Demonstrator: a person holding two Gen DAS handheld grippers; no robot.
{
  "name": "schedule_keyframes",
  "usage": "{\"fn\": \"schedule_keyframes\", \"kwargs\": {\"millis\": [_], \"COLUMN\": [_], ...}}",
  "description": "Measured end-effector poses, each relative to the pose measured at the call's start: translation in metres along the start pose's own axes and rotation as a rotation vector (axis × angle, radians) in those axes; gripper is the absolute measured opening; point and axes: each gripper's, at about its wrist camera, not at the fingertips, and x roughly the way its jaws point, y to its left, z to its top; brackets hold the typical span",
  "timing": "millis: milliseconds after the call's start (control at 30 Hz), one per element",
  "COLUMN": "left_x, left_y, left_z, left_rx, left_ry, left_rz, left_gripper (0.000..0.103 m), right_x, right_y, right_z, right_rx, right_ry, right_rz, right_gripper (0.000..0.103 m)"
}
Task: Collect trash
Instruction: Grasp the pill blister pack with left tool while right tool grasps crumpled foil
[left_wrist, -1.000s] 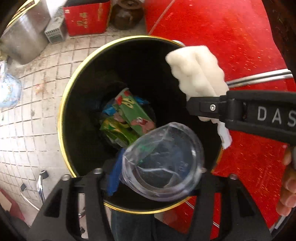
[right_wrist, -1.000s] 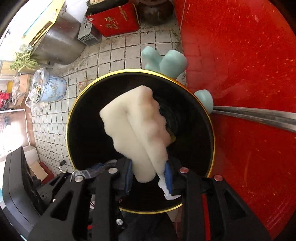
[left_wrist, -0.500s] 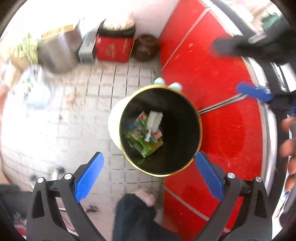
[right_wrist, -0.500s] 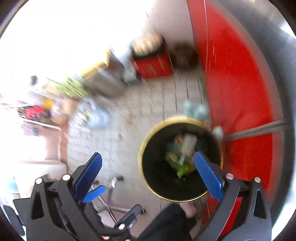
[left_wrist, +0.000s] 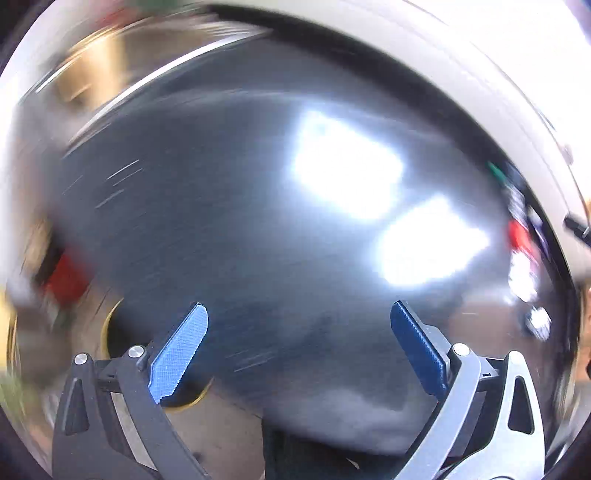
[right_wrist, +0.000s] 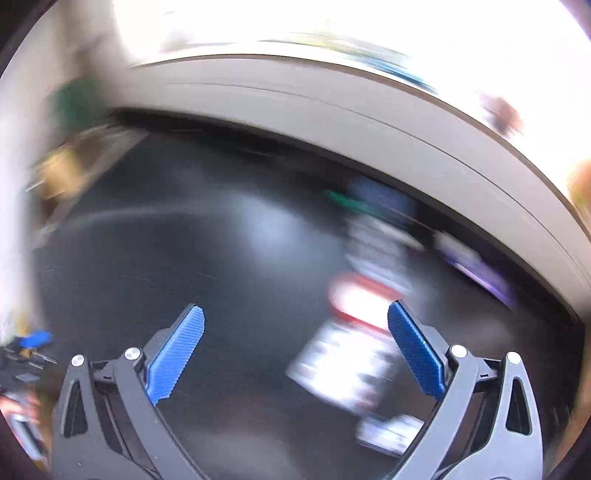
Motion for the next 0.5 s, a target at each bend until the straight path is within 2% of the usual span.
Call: {"fn": "schedule_keyframes", "kwargs": {"millis": [100, 167, 233, 333, 500], "left_x": [0.020, 0.033, 0.046, 0.063, 0.073], "left_y": [-0.081, -0.134, -0.171, -0.232, -0.314], "left_z": [0.023, 0.032, 0.038, 0.040, 0.029], "left_rx": [0.214, 0.346, 0.417, 0.496, 0.606], "left_ry": [0.036, 0.055, 0.077, 0.114, 0.148], "left_rz": [-0.055, -0.073, -0.090, -0.128, -0.179], "left_gripper": [0.096, 0.096, 0.096, 0.096, 0.096], "right_x": [-0.012, -0.019, -0.026, -0.031, -0.050], "right_y": [-0.104, -0.139, -0.161, -0.182, -0.197], "right_z": [-0.065, -0.105, -0.154, -0.204, -0.257], "right_rx": [0.210, 0.295, 0.401, 0.550, 0.664], "right_ry": [0.083, 0.115, 0.138, 0.166, 0.189], "right_rz": [-0.115, -0.150, -0.169, -0.145, -0.099], "right_gripper": [0.096, 0.096, 0.096, 0.096, 0.096]}}
